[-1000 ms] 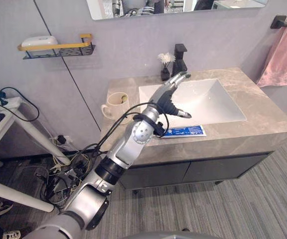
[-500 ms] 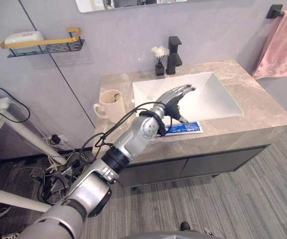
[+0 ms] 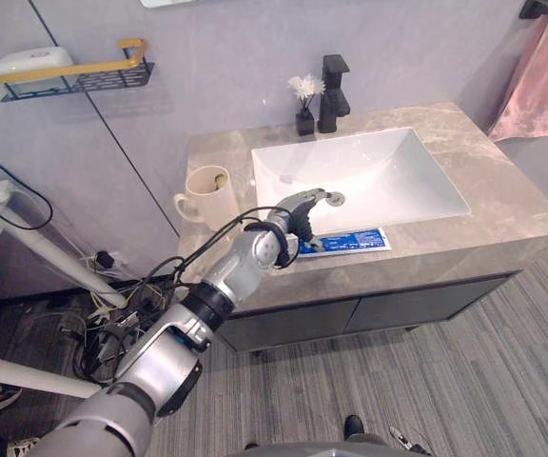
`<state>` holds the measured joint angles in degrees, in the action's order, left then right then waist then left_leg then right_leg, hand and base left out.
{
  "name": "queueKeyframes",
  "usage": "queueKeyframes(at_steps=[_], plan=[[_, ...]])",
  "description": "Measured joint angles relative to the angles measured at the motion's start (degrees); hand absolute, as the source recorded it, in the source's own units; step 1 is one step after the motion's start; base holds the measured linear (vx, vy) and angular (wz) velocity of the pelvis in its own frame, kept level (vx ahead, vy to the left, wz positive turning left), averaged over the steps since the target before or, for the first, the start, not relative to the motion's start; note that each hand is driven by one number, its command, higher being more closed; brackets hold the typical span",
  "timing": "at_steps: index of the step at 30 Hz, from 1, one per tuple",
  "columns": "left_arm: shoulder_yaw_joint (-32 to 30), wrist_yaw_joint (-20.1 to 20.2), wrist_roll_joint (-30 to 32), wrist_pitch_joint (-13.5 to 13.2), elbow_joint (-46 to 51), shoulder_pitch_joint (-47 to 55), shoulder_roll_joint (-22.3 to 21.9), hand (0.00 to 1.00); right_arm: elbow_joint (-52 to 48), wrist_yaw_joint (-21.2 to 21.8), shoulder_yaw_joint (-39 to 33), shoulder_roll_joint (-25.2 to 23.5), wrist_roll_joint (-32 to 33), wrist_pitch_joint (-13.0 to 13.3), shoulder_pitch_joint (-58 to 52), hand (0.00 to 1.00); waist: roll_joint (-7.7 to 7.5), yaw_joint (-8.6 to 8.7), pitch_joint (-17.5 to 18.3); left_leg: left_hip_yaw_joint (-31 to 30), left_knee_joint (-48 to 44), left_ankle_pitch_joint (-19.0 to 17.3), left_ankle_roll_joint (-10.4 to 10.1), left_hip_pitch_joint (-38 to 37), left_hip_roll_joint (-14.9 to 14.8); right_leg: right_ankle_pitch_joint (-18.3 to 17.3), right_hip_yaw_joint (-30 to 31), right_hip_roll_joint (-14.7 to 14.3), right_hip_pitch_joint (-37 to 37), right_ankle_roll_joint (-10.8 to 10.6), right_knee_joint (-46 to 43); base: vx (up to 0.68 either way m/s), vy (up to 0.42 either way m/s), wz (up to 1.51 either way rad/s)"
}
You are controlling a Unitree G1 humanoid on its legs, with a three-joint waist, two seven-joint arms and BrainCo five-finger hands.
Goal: Organize washtable
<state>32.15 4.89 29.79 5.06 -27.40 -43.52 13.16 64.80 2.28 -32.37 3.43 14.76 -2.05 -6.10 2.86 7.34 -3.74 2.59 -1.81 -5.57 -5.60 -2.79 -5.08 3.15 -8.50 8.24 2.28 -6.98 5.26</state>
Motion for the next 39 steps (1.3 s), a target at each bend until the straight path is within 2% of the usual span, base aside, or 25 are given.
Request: queueKeyframes(at_steps=[7,10,26,27,35,39], plan=[[-0.09,0.14,-0.25,-0.01,0.67,1.48,0.28,0.0,0.0,0.1,0.02,0.05,0.05,-0.82,0.16,0.0,-0.01,0.02,-0.35,-0.41,0.1,0.01,0.01,-0.11,0.0,-0.01,-0.74,0.02,0.37,-0.02,0.01,0.0,-0.001,0.03],[-0.1,0.15,-0.25,-0.04,1.03,1.67,0.26,0.0,-0.01,0.14,0.31,0.04,0.05,-1.01,0.36,0.0,-0.07,0.03,-1.59,-0.67,0.3,0.25,-0.02,-0.44,-0.03,-0.02,-1.16,0.02,0.8,-0.03,0.09,-0.02,-0.001,0.05],[-0.81,0.18,-0.24,-0.1,0.58,3.7,0.28,0.0,-0.01,0.14,0.74,0.02,-0.02,-1.04,0.32,0.0,-0.15,0.09,-1.67,0.25,1.23,0.41,-0.04,-0.41,-0.12,-0.03,-0.65,-0.01,-0.1,-0.08,0.2,0.0,0.0,-0.01],[-0.85,0.18,-0.24,-0.1,0.43,3.68,0.29,1.0,0.0,0.15,0.67,0.02,-0.03,-1.04,0.32,0.0,-0.17,0.09,-1.67,0.34,1.25,0.41,-0.03,-0.42,-0.12,-0.03,-0.59,-0.01,-0.12,-0.08,0.23,0.0,0.0,0.0],[-0.83,0.24,-0.25,-1.09,-1.51,2.9,-0.11,1.0,0.05,0.16,-1.03,-0.09,-0.02,-1.05,0.35,0.0,-0.26,0.1,-1.73,0.6,1.42,0.41,-0.05,-0.46,-0.13,-0.02,-0.34,0.0,-0.27,-0.1,0.39,0.0,0.0,0.0],[-1.23,-0.95,-0.13,-0.87,-2.94,2.16,-0.34,1.0,0.05,0.21,-1.25,-0.1,-0.01,-1.05,0.38,0.0,-0.26,0.39,-1.74,1.35,1.8,0.41,-0.06,-0.44,-0.17,0.01,0.16,-0.07,-0.91,-0.15,0.39,0.0,0.0,-0.08]])
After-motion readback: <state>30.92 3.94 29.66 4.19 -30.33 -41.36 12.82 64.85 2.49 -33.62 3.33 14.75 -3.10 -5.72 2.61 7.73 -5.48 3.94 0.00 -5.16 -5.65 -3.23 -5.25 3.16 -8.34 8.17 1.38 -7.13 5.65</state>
